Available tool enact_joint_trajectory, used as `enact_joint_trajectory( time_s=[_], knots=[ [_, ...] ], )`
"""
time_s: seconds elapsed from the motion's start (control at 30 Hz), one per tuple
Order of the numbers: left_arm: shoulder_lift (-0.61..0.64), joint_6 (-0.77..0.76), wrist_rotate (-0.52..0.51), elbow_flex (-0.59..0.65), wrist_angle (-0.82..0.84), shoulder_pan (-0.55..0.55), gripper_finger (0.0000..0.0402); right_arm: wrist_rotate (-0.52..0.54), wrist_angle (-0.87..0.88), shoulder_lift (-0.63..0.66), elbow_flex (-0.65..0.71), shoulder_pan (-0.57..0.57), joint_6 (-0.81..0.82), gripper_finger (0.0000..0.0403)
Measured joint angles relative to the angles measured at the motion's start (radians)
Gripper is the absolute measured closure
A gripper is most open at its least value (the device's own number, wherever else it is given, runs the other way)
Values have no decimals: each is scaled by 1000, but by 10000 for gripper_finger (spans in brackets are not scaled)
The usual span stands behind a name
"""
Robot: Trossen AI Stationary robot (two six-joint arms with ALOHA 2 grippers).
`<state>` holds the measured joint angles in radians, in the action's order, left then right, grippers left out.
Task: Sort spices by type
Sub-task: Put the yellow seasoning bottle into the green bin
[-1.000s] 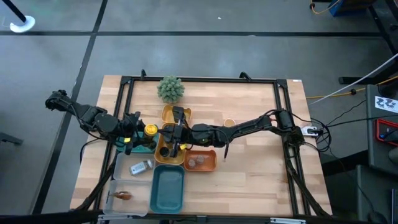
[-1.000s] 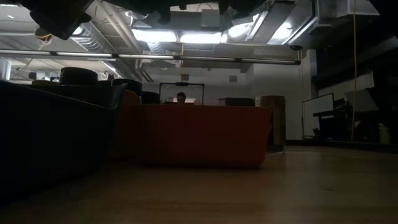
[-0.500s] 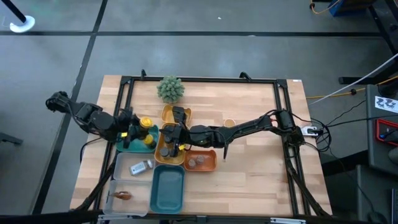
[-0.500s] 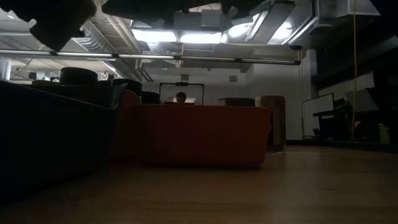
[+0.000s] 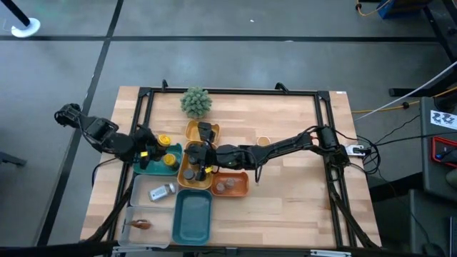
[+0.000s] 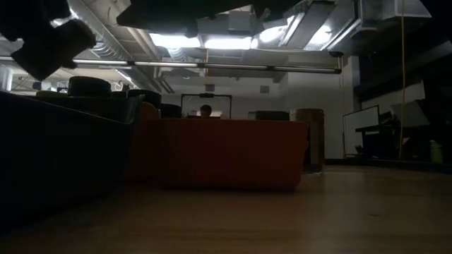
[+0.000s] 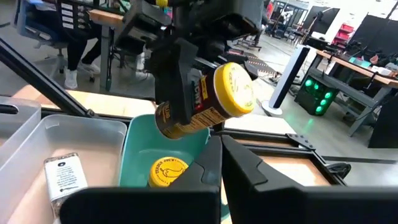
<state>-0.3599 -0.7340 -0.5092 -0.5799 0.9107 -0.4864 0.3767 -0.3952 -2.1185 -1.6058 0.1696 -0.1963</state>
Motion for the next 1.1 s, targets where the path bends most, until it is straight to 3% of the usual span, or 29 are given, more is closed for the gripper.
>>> enact_joint_trajectory(
  time_s=[0.23, 0.5, 1.1],
  knots=[
    [-2, -146, -46, 0, 144, -12, 204, 1, 5, 0, 0, 0, 0, 395],
    [-55, -215, -142, 0, 188, -12, 204, 1, 5, 0, 1, 0, 0, 395],
    [-331, -432, -357, 1, 127, -12, 204, -2, 4, 0, 1, 0, -1, 395]
  ],
)
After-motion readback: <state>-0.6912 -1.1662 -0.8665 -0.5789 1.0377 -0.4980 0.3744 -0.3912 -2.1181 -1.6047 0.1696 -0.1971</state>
